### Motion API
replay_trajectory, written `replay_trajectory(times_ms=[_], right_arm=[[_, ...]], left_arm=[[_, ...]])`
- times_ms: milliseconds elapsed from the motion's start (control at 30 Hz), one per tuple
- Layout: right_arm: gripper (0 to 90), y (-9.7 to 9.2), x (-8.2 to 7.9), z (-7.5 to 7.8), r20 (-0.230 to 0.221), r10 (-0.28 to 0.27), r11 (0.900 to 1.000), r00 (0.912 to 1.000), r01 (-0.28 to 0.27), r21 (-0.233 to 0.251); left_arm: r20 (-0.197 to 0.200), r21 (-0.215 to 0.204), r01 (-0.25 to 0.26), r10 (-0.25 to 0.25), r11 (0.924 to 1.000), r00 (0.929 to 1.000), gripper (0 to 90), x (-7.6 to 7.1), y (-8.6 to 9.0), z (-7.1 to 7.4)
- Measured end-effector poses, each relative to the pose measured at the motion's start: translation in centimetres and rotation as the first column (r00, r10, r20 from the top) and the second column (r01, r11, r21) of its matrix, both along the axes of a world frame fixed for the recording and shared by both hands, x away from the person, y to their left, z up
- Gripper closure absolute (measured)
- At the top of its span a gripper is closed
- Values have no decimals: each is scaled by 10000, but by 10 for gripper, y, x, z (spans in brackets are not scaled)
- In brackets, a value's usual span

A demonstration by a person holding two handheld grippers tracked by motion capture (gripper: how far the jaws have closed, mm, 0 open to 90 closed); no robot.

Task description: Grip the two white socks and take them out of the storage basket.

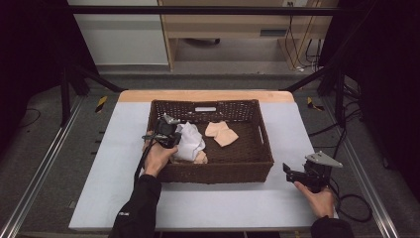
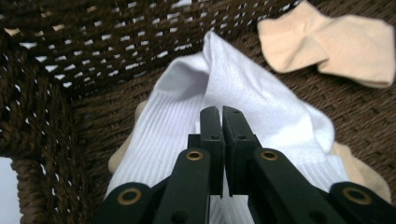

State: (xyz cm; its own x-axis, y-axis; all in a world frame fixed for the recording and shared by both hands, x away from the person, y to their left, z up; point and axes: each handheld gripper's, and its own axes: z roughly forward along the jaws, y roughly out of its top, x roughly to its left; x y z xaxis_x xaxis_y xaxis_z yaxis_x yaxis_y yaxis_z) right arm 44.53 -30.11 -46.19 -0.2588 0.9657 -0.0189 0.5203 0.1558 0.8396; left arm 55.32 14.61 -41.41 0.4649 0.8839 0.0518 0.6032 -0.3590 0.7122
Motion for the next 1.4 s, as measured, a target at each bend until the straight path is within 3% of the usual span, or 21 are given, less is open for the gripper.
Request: replay_trajectory(times_ms=[167,333,367,400,433,500,600,767,800,967,1033,1067,1100,1267,1367,1400], right_arm=[[73,0,0,0,1,0,10000,10000,0,-10],[73,-1,0,0,46,-13,10000,10000,13,-43],[73,-1,1,0,46,-12,10000,10000,12,-37],[73,-1,1,0,40,-11,10000,10000,11,-40],[73,-1,1,0,40,-11,10000,10000,11,-40],[74,-1,1,0,38,-15,10000,10000,15,-38],[74,-1,0,1,49,-19,10000,10000,19,-13],[75,-1,0,1,83,-21,10000,10000,21,-20],[75,-1,0,1,72,-27,10000,10000,27,-6],[76,-1,0,1,70,-19,10000,10000,19,-23],[77,-2,0,1,69,-47,10000,10000,47,1],[77,-2,0,1,64,-50,10000,10000,50,4],[77,-2,0,1,64,-50,10000,10000,50,4],[77,-2,0,1,95,-62,10000,9999,62,8],[77,-2,0,1,92,-75,10000,9999,75,12],[77,-2,-1,1,99,-83,10000,9999,83,7]], left_arm=[[724,-676,101,-52,9977,9974,876,-3,2,9],[1653,-1198,314,-112,9923,9862,877,-7,2,20],[1653,-1198,314,-112,9923,9862,877,-7,2,20],[2061,-1310,422,-144,9905,9784,877,-10,2,25],[2061,-1310,422,-144,9905,9784,877,-10,2,25],[2432,-1352,512,-169,9895,9698,877,-12,1,31],[3007,-1587,668,-162,9851,9536,878,-16,-2,43],[3583,-1903,902,-163,9776,9335,879,-23,-6,64],[3767,-2053,958,-117,9740,9263,879,-26,-6,72],[4002,-2432,1025,35,9645,9164,879,-32,-5,86],[4195,-2633,1005,201,9595,9075,879,-37,-2,96],[4339,-2590,959,271,9611,9006,879,-39,0,100],[4339,-2590,959,271,9611,9006,880,-39,0,100],[4713,-2920,1090,438,9502,8809,879,-51,8,120],[4810,-3094,1151,509,9439,8753,879,-55,12,127],[4877,-3247,1181,592,9384,8710,880,-60,17,134]])
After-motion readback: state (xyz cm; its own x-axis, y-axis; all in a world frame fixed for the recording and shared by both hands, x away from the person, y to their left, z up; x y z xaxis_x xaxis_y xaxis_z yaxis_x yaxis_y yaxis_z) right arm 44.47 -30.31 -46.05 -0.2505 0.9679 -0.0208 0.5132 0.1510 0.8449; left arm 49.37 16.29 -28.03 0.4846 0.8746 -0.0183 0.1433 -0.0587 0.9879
